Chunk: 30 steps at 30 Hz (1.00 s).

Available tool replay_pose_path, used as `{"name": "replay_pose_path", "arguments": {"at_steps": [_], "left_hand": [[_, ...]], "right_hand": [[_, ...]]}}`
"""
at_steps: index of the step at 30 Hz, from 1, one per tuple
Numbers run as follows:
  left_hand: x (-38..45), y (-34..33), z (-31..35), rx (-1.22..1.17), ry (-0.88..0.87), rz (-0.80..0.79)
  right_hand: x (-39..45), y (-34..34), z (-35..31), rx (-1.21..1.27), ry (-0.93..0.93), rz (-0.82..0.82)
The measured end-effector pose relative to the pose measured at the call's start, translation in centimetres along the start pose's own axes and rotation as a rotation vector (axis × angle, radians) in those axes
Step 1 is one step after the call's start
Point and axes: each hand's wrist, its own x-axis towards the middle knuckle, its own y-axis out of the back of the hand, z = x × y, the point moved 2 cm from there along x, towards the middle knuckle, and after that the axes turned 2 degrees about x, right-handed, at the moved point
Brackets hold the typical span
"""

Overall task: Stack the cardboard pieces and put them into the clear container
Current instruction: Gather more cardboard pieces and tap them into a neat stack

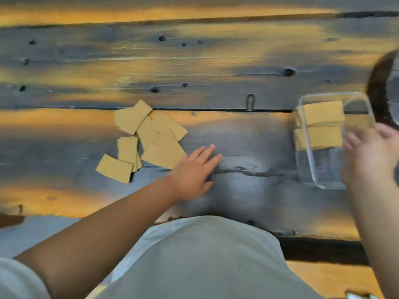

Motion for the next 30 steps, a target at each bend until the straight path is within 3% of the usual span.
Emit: {"name": "replay_pose_path", "arguments": {"at_steps": [3, 8, 11, 16, 21, 26, 30], "left_hand": [[-4.5, -1.5, -6.7, -0.051, 0.233, -0.007], [-10.7, -4.3, -15.5, -0.123, 0.534, -0.002], [-12.9, -6.2, -18.0, -0.141, 0.564, -0.064], [-14.8, -7.9, -19.4, -0.140, 0.448, -0.082], [-16.1, -8.8, -20.8, -0.100, 0.296, -0.042], [-16.1, -9.7, -21.3, -0.077, 0.211, -0.025], [-15.9, -9.8, -20.9, -0.054, 0.194, -0.031]], "right_hand": [[-4.7, -5.5, 0.2, -0.255, 0.260, -0.190], [-12.4, -17.9, 9.6, -0.922, 0.222, -0.784], [-15.4, -23.9, 14.9, -1.235, 0.393, -1.012], [-18.4, -29.0, 20.9, -1.614, 0.380, -1.000], [-21.2, -29.5, 21.6, -1.446, 0.534, -0.883], [-23.4, -29.4, 21.8, -1.415, 0.253, -0.677], [-23.6, -28.4, 21.1, -1.330, 0.103, -0.621]]}}
